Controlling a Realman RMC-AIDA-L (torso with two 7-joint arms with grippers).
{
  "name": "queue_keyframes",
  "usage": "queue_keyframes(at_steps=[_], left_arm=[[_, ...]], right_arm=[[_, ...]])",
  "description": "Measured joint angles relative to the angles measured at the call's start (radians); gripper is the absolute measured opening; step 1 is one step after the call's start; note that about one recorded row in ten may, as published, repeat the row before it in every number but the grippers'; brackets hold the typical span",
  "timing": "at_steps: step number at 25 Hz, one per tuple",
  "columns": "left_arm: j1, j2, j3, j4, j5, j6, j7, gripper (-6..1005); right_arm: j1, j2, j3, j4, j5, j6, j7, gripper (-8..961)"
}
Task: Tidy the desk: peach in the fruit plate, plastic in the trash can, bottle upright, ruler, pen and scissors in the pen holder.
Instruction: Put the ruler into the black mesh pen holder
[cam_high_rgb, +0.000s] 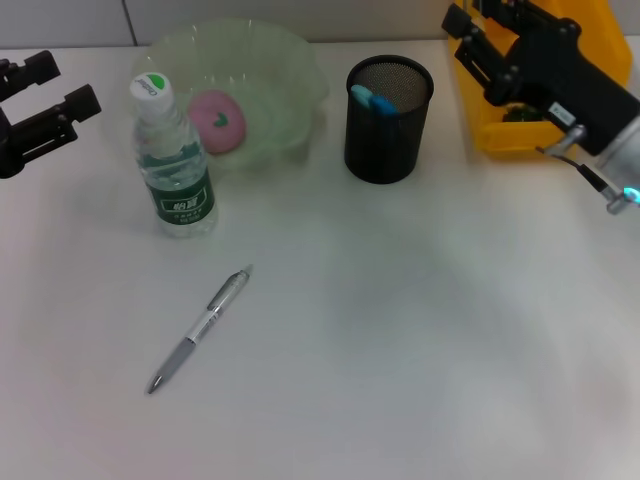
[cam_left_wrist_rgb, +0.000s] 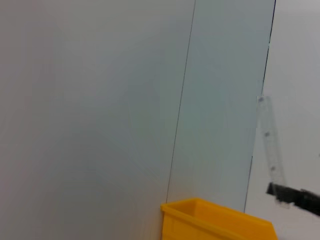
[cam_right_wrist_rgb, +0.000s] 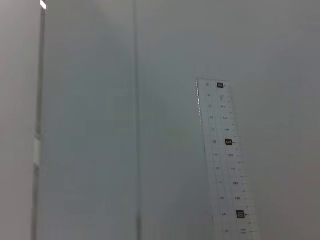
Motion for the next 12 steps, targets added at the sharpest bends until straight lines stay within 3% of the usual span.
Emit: queue_keyframes(at_steps=[4, 12], left_arm=[[-0.006, 0.0, 0.002, -0.003, 0.0, -0.007, 0.0, 738], [-0.022, 0.003, 0.006, -0.02, 0.0, -0.032, 0.0, 738]], right_arm=[[0.076, 0.004, -0.01, 0.092, 0.024, 0.096, -0.084, 385], [0.125, 0.007, -0.017, 0.135, 0.026, 0.18, -0.09, 384]])
